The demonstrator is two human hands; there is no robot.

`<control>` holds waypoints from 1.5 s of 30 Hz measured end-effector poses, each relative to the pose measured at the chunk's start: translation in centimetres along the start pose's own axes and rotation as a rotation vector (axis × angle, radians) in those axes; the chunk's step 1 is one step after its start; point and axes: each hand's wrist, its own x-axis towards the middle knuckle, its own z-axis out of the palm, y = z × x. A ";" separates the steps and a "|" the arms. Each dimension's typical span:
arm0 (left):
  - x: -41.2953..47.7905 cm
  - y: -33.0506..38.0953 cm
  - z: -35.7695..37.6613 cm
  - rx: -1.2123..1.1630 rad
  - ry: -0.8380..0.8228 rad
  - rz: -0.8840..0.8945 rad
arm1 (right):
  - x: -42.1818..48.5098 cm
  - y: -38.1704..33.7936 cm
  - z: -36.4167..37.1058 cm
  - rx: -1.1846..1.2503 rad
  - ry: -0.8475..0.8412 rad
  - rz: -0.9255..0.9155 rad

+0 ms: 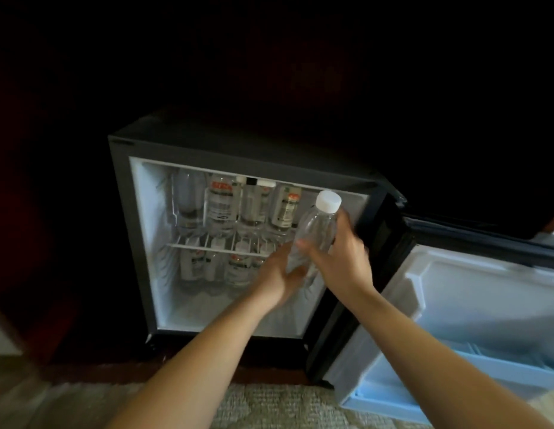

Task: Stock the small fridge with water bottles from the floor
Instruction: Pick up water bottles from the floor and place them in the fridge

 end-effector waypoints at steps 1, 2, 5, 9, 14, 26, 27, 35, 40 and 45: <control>0.5 -0.3 0.0 -0.027 0.003 -0.019 | 0.4 0.2 0.5 0.002 -0.004 0.021; 1.1 -0.5 0.0 -0.054 0.011 -0.026 | 0.8 0.3 1.0 -0.002 -0.012 0.030; 2.6 -1.1 0.4 -0.153 0.037 -0.051 | 2.2 1.1 2.1 0.022 -0.028 0.048; 4.1 -1.3 0.9 -0.263 0.057 -0.071 | 4.3 1.6 2.9 0.037 0.031 0.092; 4.6 -1.5 1.0 -0.420 0.050 -0.053 | 6.0 1.8 4.4 0.050 0.130 0.098; 6.5 -1.3 0.4 -0.590 0.034 -0.150 | 8.3 1.1 5.7 -0.006 0.125 0.250; 6.5 -1.2 0.3 -0.583 0.023 -0.147 | 8.4 1.0 5.6 0.015 0.119 0.260; 6.6 -1.1 0.3 -0.652 0.014 -0.127 | 8.6 1.6 6.6 0.045 0.164 0.194; 6.6 -1.2 0.5 -0.639 0.038 -0.103 | 8.9 2.2 7.1 0.084 0.181 0.169; 7.4 -1.4 0.6 -0.636 0.034 -0.119 | 9.1 2.6 7.8 0.093 0.192 0.157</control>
